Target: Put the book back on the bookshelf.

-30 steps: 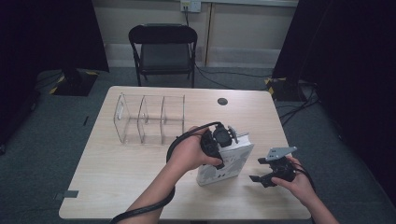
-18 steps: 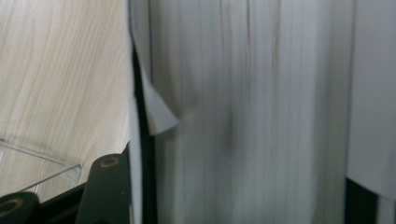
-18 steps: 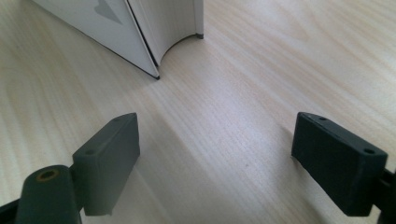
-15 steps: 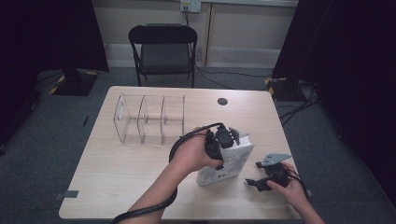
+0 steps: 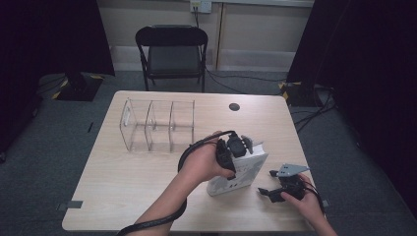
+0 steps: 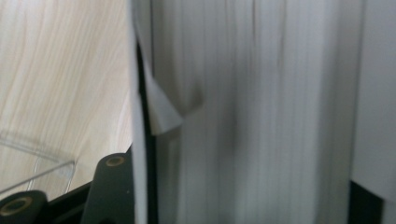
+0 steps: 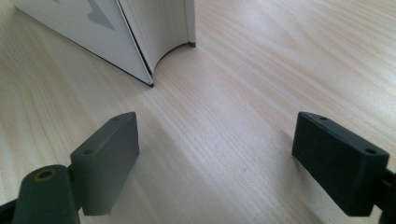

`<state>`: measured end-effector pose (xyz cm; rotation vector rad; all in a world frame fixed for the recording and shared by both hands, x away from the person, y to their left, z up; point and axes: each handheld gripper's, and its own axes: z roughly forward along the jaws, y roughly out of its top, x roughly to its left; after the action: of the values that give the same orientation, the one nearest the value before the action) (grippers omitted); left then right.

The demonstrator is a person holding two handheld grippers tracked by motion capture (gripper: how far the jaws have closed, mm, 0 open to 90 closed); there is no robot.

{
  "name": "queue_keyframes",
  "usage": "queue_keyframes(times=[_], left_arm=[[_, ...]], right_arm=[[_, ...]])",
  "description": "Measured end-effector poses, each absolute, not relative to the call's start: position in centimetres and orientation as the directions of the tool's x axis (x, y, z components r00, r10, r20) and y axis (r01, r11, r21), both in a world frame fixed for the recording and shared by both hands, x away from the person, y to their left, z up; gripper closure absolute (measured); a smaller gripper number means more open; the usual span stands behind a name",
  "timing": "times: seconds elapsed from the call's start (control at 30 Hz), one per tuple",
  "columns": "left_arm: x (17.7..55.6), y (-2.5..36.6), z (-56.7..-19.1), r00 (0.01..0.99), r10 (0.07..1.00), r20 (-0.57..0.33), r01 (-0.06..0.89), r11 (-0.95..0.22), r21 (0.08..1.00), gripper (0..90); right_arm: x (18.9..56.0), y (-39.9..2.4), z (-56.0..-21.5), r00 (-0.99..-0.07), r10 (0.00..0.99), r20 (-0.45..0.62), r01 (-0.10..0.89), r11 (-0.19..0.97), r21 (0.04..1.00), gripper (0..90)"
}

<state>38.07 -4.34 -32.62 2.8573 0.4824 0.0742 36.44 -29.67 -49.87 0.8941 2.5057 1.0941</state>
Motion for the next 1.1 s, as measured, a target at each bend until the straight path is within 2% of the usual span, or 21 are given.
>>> queue_keyframes(times=[0.07,0.17,0.67,1.1], left_arm=[[38.0,-4.5,-32.5,0.944,0.330,0.015,0.319,-0.922,0.219,45.4],[37.9,-4.5,-32.1,0.938,0.345,0.031,0.329,-0.917,0.224,51.0],[38.2,-4.7,-31.5,0.906,0.423,-0.009,0.416,-0.888,0.196,52.8],[38.2,-3.4,-29.9,0.895,0.444,-0.035,0.443,-0.882,0.162,52.9]], right_arm=[[36.4,-29.7,-49.9,-0.776,0.631,0.004,0.432,0.527,0.732,14.2],[36.5,-29.7,-49.9,-0.776,0.631,0.004,0.432,0.527,0.732,14.2],[36.5,-29.7,-49.9,-0.775,0.632,0.005,0.433,0.525,0.732,14.1],[36.5,-29.7,-49.9,-0.775,0.632,0.005,0.433,0.525,0.733,14.0]])
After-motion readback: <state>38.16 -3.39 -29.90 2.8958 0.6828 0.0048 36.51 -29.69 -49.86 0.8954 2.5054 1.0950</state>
